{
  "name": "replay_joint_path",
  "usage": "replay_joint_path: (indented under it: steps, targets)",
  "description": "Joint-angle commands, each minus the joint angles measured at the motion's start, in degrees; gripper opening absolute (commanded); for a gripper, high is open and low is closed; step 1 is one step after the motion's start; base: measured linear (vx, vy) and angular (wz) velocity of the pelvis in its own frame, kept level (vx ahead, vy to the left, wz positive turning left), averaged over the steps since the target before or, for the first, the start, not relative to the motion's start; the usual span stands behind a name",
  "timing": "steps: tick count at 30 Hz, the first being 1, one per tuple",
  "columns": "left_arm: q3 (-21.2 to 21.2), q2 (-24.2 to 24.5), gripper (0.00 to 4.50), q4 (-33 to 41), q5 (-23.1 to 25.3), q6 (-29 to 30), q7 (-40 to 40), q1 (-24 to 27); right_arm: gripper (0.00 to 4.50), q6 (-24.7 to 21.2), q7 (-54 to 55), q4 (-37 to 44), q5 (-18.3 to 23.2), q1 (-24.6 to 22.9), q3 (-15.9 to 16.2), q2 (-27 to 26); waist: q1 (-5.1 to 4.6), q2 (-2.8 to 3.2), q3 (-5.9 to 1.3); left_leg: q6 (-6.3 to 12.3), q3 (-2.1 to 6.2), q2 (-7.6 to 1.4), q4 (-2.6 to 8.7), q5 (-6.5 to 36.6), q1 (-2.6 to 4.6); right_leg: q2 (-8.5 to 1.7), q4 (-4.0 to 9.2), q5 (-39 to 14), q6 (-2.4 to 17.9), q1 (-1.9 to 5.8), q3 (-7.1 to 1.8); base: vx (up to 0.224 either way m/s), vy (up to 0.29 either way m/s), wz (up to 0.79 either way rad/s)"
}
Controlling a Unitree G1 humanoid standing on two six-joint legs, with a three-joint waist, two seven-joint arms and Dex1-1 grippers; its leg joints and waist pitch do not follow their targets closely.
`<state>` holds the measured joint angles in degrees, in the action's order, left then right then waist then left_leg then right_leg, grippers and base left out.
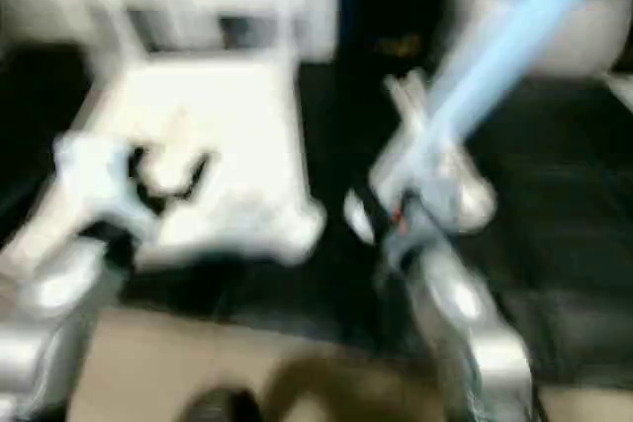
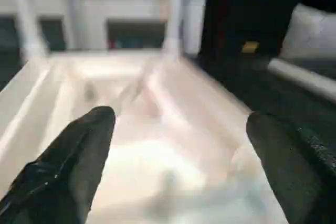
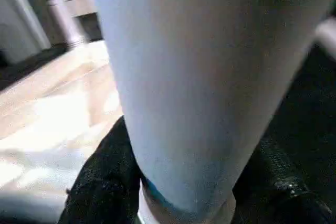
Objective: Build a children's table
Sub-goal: Pick table leg
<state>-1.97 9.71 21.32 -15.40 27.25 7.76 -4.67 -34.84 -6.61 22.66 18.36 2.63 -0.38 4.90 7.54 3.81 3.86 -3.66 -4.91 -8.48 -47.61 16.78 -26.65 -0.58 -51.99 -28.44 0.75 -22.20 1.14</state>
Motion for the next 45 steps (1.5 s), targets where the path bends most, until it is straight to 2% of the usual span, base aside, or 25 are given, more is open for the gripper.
replay_joint_path:
  steps: [1, 2, 3, 5, 7, 8, 10, 12, 14, 18, 21, 24, 27, 30, 33, 35, 37, 38, 39, 40, 41, 42, 43, 44, 45]
  targets:
    - [0.16, 0.12, 4.5, -0.36, 0.48, -0.04, -0.7, -1.79, 1.94, 0.01, 0.09, 0.95, -0.12, 1.02, 0.24, -0.21, -0.01, -0.49, -1.54, -2.15, 1.37, -3.42, 5.55, 3.94, 5.32, -5.18, 16.5, -19.74, 4.79, -1.23, -6.91, -0.162, 0.032, 0.39]
    - [0.5, 0.17, 4.5, -0.65, 0.91, -0.11, -0.76, -1.77, 1.94, -0.01, 0.09, 0.93, -0.36, 1.04, 0.27, -0.2, -2.11, 0.41, -1.6, -4.28, 2.78, -5.28, 11.11, 15.87, 5.9, -3.87, 13.86, -10.68, 6.95, -1.03, -4.03, -0.216, 0.072, 0.34]
    - [0.97, 0.26, 4.5, -1.0, 1.49, 0.18, -0.96, -1.42, 1.94, 0.2, -0.19, 0.82, -1.48, 0.96, 0.68, 0.8, -2.82, 1.6, -2.1, -4.92, 3.81, -6.06, 12.95, 19.59, 6.19, -4.04, 12.95, -4.73, 7.01, -0.19, -3.25, -0.104, 0.136, -0.01]
    - [1.41, 0.1, 4.5, -0.78, 1.74, 0.37, -1.31, -0.31, 1.94, 0.39, -0.98, 1.17, -1.32, 0.89, -0.15, 1.72, -4.69, 2.06, -2.25, -4.6, 3.7, -5.49, 16.45, 22.82, 5.61, -5.49, 14.3, 9.38, 5.51, 2.31, -1.51, -0.078, 0.145, -0.04]
    - [1.71, 0.28, 4.5, -0.71, 1.97, 0.77, -1.35, -0.03, 1.94, -0.69, -1.63, 1.43, -0.29, 1.11, -0.64, 2.11, -5.64, 1.03, -2.1, -4.11, 2.55, -4.47, 16.72, 20.07, 5.18, -7.45, 17.2, 8.26, 5.9, 3.39, -2.14, -0.041, 0.132, -0.08]
    - [1.66, 0.14, 4.5, -0.58, 2.01, 0.56, -1.11, 0.18, 1.94, -1.07, -1.83, 1.56, -0.62, 1.38, -0.48, 3.05, -6.08, 0.06, -2.46, -2.55, 1.56, -4.14, 16.55, 13.12, 4.73, -8.1, 18.35, 10.02, 6.37, 4.17, -2.3, -0.03, 0.097, -0.06]
    - [1.59, -0.02, 4.5, -0.52, 2.08, 0.36, -0.92, 0.31, 1.94, -1.27, -1.92, 1.66, -0.92, 1.53, -0.34, 3.71, -6.44, 0.41, -3.32, 0.4, 0.45, -4.0, 16.81, 3.67, 4.72, -8.16, 18.69, 15.96, 6.72, 4.76, -1.64, -0.013, 0.068, -0.07]
    - [1.43, 0.12, 4.5, 0.14, 2.07, 0.53, -0.58, 0.84, 1.94, -4.33, -2.51, 3.59, 0.0, 2.24, -1.66, 6.12, -7.35, -0.56, -2.52, 0.42, 0.34, -4.03, 17.84, 8.58, 4.37, -7.8, 19.2, 13.18, 6.83, 4.18, -1.52, -0.005, 0.027, -0.05]
    - [1.21, 0.32, 4.5, 0.41, 1.98, 0.32, -0.44, 1.37, 1.94, -6.08, -3.02, 5.73, 1.52, 2.86, -3.21, 7.01, -7.74, -0.53, -2.26, 0.32, -0.1, -3.94, 17.72, 12.22, 4.87, -8.2, 20.11, 6.37, 6.79, 3.81, -1.85, 0.0, 0.0, 0.0]
    - [0.63, -0.29, 4.5, 0.9, 0.88, -1.03, 0.12, 2.21, 1.94, -6.52, -3.66, 5.54, 4.92, 3.76, -5.13, 5.51, -7.56, -0.9, -2.0, 1.55, -0.63, -4.1, 17.65, 11.11, 4.88, -8.49, 20.84, 1.86, 6.61, 3.13, -2.13, 0.0, 0.0, 0.0]
    - [0.37, -0.9, 4.5, 1.06, -0.15, -1.3, 0.47, 2.33, 1.94, -5.41, -3.6, 4.29, 3.5, 3.87, -3.51, 5.34, -7.34, -0.98, -2.19, 1.28, -0.73, -4.34, 17.75, 8.87, 4.99, -8.08, 20.57, 5.23, 7.75, 2.94, -2.05, 0.0, 0.0, 0.0]
    - [0.13, -1.7, 4.5, 1.08, -0.95, -1.59, 0.5, 2.46, 1.94, -5.46, -3.29, 3.22, 2.89, 3.72, -1.53, 4.5, -7.28, -1.44, -2.01, 0.37, -1.12, -4.26, 17.74, 14.65, 5.65, -8.12, 21.0, -0.17, 7.65, 3.41, -2.15, 0.0, 0.0, 0.0]
    - [0.22, -1.9, 4.5, 1.09, -0.9, -1.65, 0.38, 2.48, 1.94, -6.38, -4.44, 3.18, 5.14, 3.8, -1.24, 3.32, -7.42, -1.62, -1.68, 1.4, -1.65, -3.51, 17.68, 22.27, 6.81, -7.19, 23.27, -14.05, 5.31, 4.75, -1.65, 0.0, 0.0, 0.0]
    - [0.52, -1.94, 4.5, 1.31, -0.75, -1.72, 0.33, 2.74, 1.94, -6.3, -5.08, 2.99, 4.85, 3.57, -0.67, 3.51, -7.58, -1.97, -1.52, 3.19, -1.57, -3.76, 18.8, 20.62, 7.21, -6.38, 23.81, -11.18, 4.37, 5.89, -0.82, 0.047, 0.014, -0.01]
    - [0.94, -1.99, 4.5, 2.57, -0.5, -1.46, 0.18, 3.66, 1.94, -3.65, -6.35, 1.61, 2.31, 3.64, 1.19, 5.32, -7.93, -1.66, -2.34, 6.22, -1.0, -4.41, 19.42, 14.73, 8.3, -5.73, 22.77, 1.0, 5.4, 6.75, -0.04, 0.091, 0.02, -0.01]
    - [0.84, -1.96, 4.5, 3.0, -0.44, -1.33, 0.19, 3.99, 1.94, -2.98, -7.02, 0.84, 1.84, 3.98, 1.62, 5.69, -8.79, -1.63, -3.13, 13.51, -0.23, -4.6, 18.63, 5.74, 9.51, -5.33, 20.87, 12.99, 5.7, 6.31, 0.72, 0.113, 0.009, 0.0]
    - [0.63, -1.82, 4.5, 3.05, -0.54, -1.39, 0.25, 4.17, 1.94, -3.53, -7.77, 0.78, 2.56, 4.04, 1.9, 5.69, -8.81, -2.04, -3.53, 20.21, -0.61, -3.83, 17.23, -1.12, 9.26, -5.67, 20.27, 19.17, 5.09, 6.58, 0.65, 0.115, -0.01, 0.01]
    - [0.59, -1.73, 4.5, 3.0, -0.54, -1.35, 0.28, 4.16, 1.94, -4.03, -7.73, 0.73, 2.86, 4.07, 1.87, 5.53, -8.45, -0.87, -4.24, 17.41, -3.0, -4.59, 16.39, -3.72, 11.84, -4.89, 19.31, 20.94, 4.36, 5.64, -1.18, 0.106, -0.014, 0.0]
    - [0.66, -1.61, 4.5, 2.95, -0.47, -1.34, 0.44, 4.14, 1.94, -4.15, -7.68, 0.7, 3.02, 4.0, 1.93, 5.49, -8.44, -1.43, -3.91, 14.74, -2.36, -6.49, 16.89, -3.11, 14.33, -4.38, 18.19, 19.21, 4.55, 2.9, -0.83, 0.105, -0.031, -0.34]
    - [0.8, -1.53, 4.5, 2.87, -0.35, -1.36, 0.58, 4.11, 1.94, -3.85, -7.67, 0.71, 2.9, 3.85, 2.04, 5.53, -9.45, -2.4, -3.3, 12.58, -0.47, -9.7, 17.61, -4.74, 16.0, -4.99, 15.79, 15.76, 3.04, 0.11, -0.35, 0.105, -0.031, -0.34]
    - [0.97, -1.45, 4.5, 2.8, -0.24, -1.32, 0.7, 4.05, 1.94, -3.61, -7.63, 0.74, 2.83, 3.66, 2.06, 5.52, -9.01, -2.9, -2.4, 10.39, -2.0, -10.42, 17.54, -0.75, 17.0, -6.69, 15.37, 14.03, 3.19, -1.52, -0.99, 0.099, -0.06, -0.59]
    - [0.97, -1.45, 4.5, 2.8, -0.24, -1.32, 0.7, 4.05, 1.94, -3.61, -7.63, 0.74, 2.83, 3.66, 2.06, 5.52, -8.96, -3.96, -2.17, 8.8, -3.99, -8.42, 17.03, 2.15, 15.47, -6.62, 16.58, 15.28, 4.39, 0.25, -2.15, 0.112, -0.08, -0.54]
    - [1.24, -1.4, 4.5, 2.85, -0.07, -1.34, 0.79, 4.02, 1.94, -2.77, -7.81, 0.9, 2.46, 3.39, 2.26, 5.68, -5.66, -6.91, -1.93, 9.25, -6.96, 1.6, 10.92, 6.11, 3.22, -7.74, 21.33, 20.13, 4.04, 11.16, -7.81, 0.112, -0.08, -0.54]
    - [1.41, -1.46, 4.5, 2.93, 0.02, -1.39, 0.78, 4.07, 1.94, -2.39, -7.96, 1.06, 2.35, 3.16, 2.41, 5.81, -5.22, -5.79, -2.45, 10.94, -3.22, -0.04, 6.61, 1.59, -0.48, -13.29, 22.12, 27.64, 4.2, 13.4, -10.68, 0.131, -0.075, -0.39]
    - [1.53, -1.52, 4.5, 2.97, 0.0, -1.54, 0.87, 4.12, 1.94, -2.2, -8.03, 1.14, 2.21, 3.03, 2.5, 5.94, -4.85, -5.03, -3.52, 10.03, -2.29, 0.52, 6.36, -2.63, -2.15, -11.16, 20.38, 33.71, 3.06, 14.49, -8.72, 0.115, -0.046, -0.16]
